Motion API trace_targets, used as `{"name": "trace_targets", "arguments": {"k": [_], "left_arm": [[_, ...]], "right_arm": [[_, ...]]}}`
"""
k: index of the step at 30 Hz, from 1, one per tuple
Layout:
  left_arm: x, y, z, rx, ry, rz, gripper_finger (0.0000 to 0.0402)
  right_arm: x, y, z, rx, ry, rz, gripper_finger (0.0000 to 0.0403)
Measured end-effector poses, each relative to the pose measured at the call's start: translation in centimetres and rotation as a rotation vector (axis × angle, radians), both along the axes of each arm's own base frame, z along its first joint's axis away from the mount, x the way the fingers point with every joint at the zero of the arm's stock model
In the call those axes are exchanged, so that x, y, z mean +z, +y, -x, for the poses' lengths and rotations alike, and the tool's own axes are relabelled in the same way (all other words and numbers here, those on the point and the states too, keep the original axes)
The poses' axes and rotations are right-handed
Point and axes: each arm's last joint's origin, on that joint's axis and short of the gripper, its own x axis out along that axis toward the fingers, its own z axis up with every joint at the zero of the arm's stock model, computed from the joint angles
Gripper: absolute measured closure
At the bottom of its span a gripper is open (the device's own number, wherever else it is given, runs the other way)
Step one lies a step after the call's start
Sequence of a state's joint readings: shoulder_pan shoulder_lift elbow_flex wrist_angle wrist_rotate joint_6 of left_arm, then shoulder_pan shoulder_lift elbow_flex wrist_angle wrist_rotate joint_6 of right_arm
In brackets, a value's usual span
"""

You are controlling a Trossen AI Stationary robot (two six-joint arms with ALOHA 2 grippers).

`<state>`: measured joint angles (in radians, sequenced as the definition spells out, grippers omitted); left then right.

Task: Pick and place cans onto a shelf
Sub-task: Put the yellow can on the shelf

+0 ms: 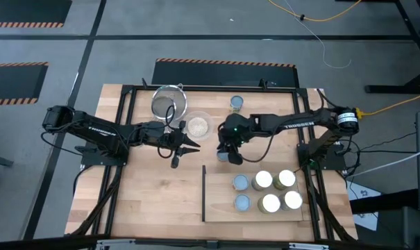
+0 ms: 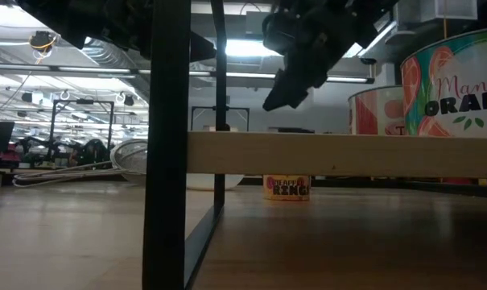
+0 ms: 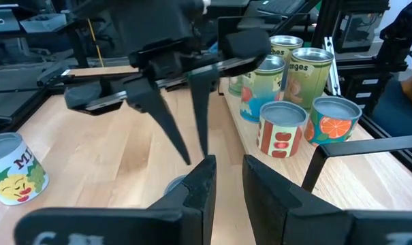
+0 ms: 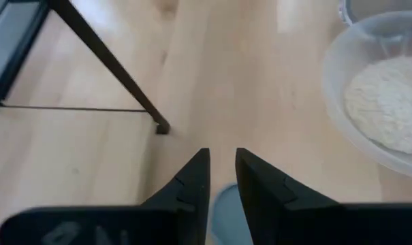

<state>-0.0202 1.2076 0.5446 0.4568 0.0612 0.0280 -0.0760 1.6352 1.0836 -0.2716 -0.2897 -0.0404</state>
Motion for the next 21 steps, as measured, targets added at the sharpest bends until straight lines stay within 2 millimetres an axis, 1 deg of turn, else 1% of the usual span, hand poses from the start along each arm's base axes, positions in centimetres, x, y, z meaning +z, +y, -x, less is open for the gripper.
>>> {"name": "trace_targets", "arguments": {"k": [4, 9, 12, 16, 21], "left_arm": [[0.0, 0.0, 0.0, 0.000, 0.000, 0.000, 0.0335], [0.0, 0.0, 0.0, -0.002, 0.000, 0.000, 0.0335], [0.0, 0.0, 0.0, -0.002, 0.000, 0.000, 0.0335], [0.0, 0.0, 0.0, -0.003, 0.000, 0.000, 0.0335], [0.0, 0.0, 0.0, -0.004, 0.000, 0.000, 0.0335]], "right_arm": [[0.0, 0.6, 0.0, -0.033, 0.021, -0.051, 0.0308], [-0.1, 1.4, 0.0, -0.059, 0.039, -0.091, 0.0256], [-0.1, 1.5, -0.1, -0.132, 0.054, -0.096, 0.0229], [-0.3, 0.7, 0.1, -0.231, 0.084, -0.070, 0.0213], [-0.9, -1.3, 1.0, -0.316, 0.181, -0.039, 0.0216]]}}
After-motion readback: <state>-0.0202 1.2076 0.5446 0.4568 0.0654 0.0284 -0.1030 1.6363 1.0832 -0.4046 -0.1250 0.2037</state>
